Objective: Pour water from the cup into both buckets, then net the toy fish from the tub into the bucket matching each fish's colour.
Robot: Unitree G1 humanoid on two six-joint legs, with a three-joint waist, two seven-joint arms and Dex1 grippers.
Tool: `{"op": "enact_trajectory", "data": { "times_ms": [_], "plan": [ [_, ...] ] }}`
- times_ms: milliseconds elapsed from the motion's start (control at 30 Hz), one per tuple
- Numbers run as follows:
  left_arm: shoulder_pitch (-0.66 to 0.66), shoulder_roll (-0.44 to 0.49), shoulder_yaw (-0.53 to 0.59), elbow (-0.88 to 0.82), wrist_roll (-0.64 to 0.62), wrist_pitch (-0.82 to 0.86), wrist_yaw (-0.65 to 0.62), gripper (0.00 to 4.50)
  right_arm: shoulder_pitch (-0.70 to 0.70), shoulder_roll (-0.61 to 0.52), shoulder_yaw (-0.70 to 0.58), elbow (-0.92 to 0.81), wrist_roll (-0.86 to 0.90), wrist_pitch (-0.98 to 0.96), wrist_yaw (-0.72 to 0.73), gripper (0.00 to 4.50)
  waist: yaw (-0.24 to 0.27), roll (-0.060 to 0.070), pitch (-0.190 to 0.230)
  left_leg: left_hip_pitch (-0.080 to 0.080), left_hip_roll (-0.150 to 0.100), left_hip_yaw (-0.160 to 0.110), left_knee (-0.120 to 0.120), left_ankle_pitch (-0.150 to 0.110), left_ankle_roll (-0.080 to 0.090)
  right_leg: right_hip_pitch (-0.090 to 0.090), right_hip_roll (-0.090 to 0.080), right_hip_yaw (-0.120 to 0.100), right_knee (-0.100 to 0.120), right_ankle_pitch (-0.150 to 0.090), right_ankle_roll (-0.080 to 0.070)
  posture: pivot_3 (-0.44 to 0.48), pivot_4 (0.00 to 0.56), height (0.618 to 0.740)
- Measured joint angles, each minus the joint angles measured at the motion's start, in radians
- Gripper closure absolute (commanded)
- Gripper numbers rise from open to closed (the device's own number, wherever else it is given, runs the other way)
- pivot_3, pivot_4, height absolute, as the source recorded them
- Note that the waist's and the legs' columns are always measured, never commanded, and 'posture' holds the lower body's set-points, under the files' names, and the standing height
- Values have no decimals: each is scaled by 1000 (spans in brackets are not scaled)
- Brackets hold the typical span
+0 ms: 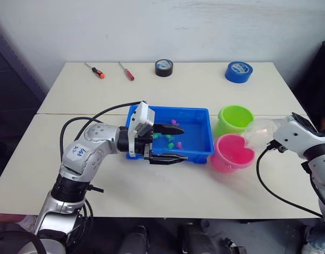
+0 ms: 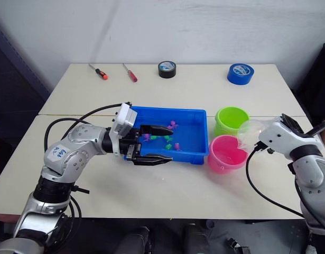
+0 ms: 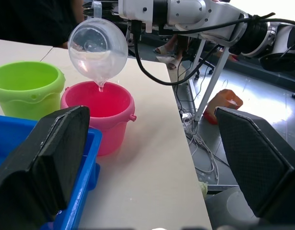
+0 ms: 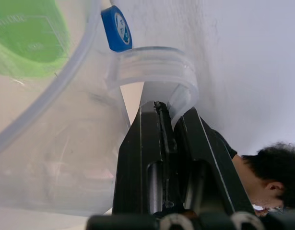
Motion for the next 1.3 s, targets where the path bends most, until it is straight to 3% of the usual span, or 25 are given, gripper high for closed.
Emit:
{"op": "enact_trajectory", "data": {
  "times_ms": [533, 1067, 1300],
  "plan": [
    [11, -7, -6, 4, 35, -30, -2, 0, 4, -2, 2, 10, -130, -113, -49, 4437, 0, 0, 0, 0, 0, 0, 0, 2, -3, 0, 0, 0, 0, 0, 0, 0, 150, 736],
    [-38, -83, -5, 136, 82, -57, 74, 0, -65, 154, -74, 41, 171, 153, 81, 4437, 1, 0, 0, 0, 0, 0, 1, 2, -2, 0, 0, 0, 1, 0, 0, 0, 150, 736],
    [-49, -104, -3, 164, 91, -60, 102, 0, -205, 174, -88, 91, 272, 303, 81, 4437, 0, 0, 0, 0, 0, 0, 1, 2, -2, -1, 0, 0, 2, 0, 0, 0, 150, 736]
  ]
}}
